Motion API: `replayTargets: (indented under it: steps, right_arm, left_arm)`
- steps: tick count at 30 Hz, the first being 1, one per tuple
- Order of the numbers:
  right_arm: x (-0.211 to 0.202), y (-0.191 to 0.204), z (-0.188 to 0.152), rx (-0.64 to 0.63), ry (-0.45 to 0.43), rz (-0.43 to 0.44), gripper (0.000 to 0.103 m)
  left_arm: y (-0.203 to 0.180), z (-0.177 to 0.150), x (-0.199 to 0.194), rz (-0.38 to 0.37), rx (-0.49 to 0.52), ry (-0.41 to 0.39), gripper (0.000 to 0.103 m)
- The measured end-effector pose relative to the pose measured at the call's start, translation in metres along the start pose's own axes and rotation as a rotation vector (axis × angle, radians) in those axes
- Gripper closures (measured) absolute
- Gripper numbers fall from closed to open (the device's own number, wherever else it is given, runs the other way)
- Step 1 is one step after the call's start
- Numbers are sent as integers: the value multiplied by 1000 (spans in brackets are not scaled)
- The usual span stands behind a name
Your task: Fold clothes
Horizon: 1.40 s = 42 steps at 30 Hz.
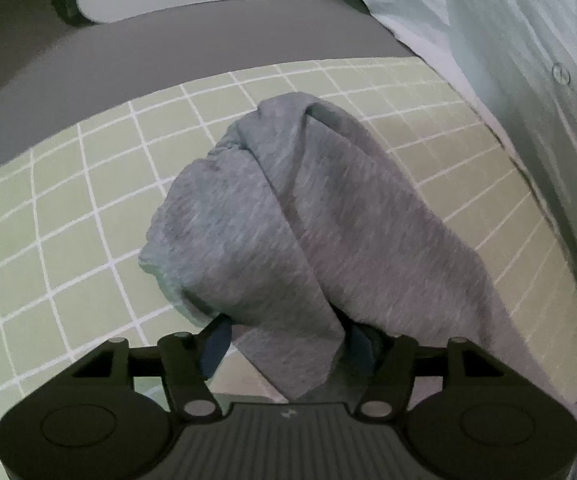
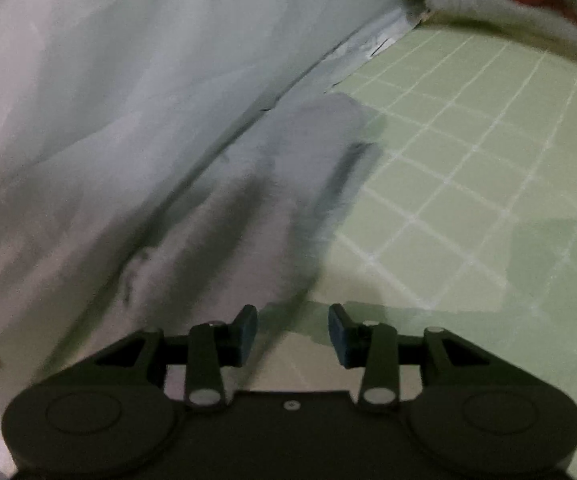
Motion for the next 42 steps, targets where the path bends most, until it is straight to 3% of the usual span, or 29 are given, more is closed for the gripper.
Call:
replayTargets:
  steps: [2, 5, 7, 8, 9, 10, 17, 22, 27, 35, 39, 42]
  right_arm:
    - [9, 3, 5, 22, -2, 6, 61]
    - [19, 7, 12, 26, 7, -3, 101]
    - [13, 11, 14, 19, -12, -5, 101]
    - [6, 14, 16, 6, -36, -7, 101]
    - [-4, 17, 19, -6, -65, -10, 101]
    - [-17, 18, 24, -19, -99, -13, 101]
    - [-136, 14, 62, -104, -342, -24, 101]
    - [-196, -15, 63, -69, -405, -21, 101]
    - [-239, -58, 39, -18, -405, -57, 101]
    - [-311, -99, -6, -2, -382, -123, 101]
    - [-314, -103, -14, -31, -337, -147, 101]
    - [-283, -95, -9, -55, -260, -143, 100]
  left_arm:
    - [3, 2, -1, -30, -43, 13, 39]
    - [9, 3, -3, -70, -92, 20, 40]
    - [11, 4, -2, -78, -114, 19, 48]
    - [12, 5, -3, -76, -120, 15, 65]
    - [13, 5, -4, -71, -120, 13, 91]
    - [13, 7, -6, -70, -119, 4, 101]
    - [10, 18, -44, -101, -90, -90, 103]
    - [21, 20, -81, -151, -98, -131, 103]
    - [56, 17, -116, -199, -135, -146, 103]
    - [115, 2, -173, -190, -104, -201, 103]
    - [129, -1, -182, -150, -62, -242, 103]
    - [134, -1, -171, -113, -56, -226, 103]
Point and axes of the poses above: each gripper's, at about its wrist camera, not at the fingertips, and x roughly the way its jaws point, y to its left, z to its top, the point moved 2 cm from there along x, roughly the way its jaws point, and after that the axes turned 12 degrees about -x, right-handed, at the moved point
